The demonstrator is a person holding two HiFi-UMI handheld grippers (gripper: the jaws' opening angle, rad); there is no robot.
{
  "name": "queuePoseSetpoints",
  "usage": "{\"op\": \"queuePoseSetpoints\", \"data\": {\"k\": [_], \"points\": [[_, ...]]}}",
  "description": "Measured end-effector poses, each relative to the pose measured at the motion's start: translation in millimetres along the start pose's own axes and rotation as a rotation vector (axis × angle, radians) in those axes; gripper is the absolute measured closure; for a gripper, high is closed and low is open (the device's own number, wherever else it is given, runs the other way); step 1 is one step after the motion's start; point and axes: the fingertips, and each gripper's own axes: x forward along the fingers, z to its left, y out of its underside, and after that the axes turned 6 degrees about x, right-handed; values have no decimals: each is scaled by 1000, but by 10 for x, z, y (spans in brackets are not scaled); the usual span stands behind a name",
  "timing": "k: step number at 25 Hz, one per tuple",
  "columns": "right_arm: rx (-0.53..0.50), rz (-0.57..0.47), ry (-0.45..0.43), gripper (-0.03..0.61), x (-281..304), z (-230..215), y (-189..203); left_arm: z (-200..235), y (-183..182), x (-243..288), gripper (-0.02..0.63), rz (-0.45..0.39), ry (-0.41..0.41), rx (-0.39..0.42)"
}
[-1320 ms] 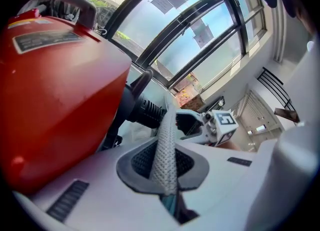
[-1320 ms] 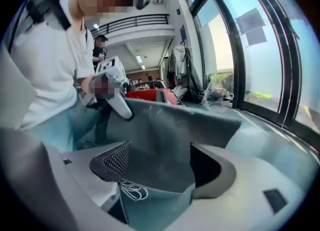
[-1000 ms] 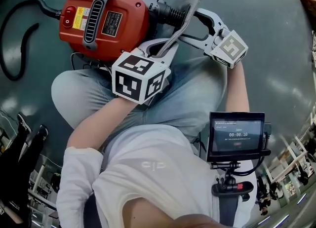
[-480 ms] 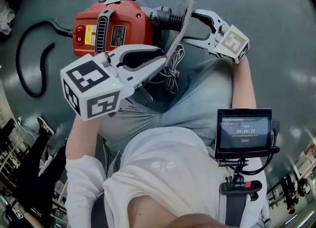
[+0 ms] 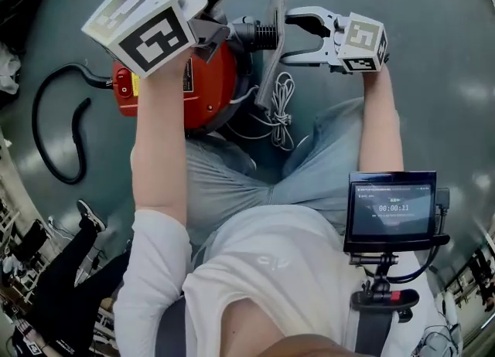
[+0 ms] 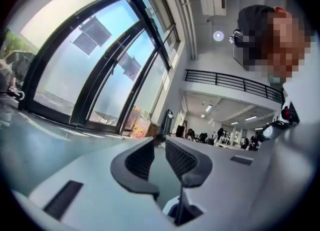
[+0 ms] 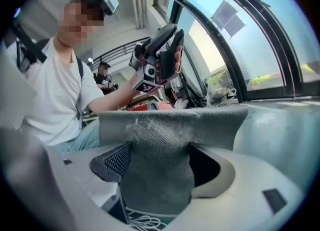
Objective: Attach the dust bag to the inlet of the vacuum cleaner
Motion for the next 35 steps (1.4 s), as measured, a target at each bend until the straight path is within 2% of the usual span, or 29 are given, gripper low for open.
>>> {"op": "queuePoseSetpoints", "data": {"k": [2,4,7,9,11,14,15,19,23,25,28,30,31,35], "points": [[42,-37,-18,206,-45,20,-164,26,-107,82,537,-80,-1,25],[40,-52,6,206,-91,74,-317,56,-221,139,537,-138,-7,35],[-51,-13,56,206,-108,143,-516,154,-391,86,537,-232,-12,-34],[-107,-27,80,206,-71,154,-631,226,-511,-35,537,-323,2,-84],[-67,-69,72,206,-39,136,-711,289,-520,-85,537,-339,1,-96],[71,-168,24,206,-4,144,-822,259,-560,-116,538,-321,-12,-59],[59,-185,24,206,16,182,-858,248,-598,-136,537,-326,-12,-69],[-233,-116,77,204,67,295,-903,352,-781,-266,538,-413,-20,-180],[-439,50,104,206,56,306,-854,470,-833,-335,537,-462,-35,-263],[-509,120,122,206,35,310,-840,463,-842,-328,538,-460,-32,-269],[-563,166,171,206,56,301,-839,459,-846,-332,538,-460,-26,-277],[-523,145,188,206,103,302,-854,483,-827,-343,538,-466,-28,-297],[-457,115,176,204,121,301,-861,497,-817,-348,537,-469,-30,-307],[-47,31,50,206,158,267,-846,546,-798,-372,538,-488,-38,-339]]}}
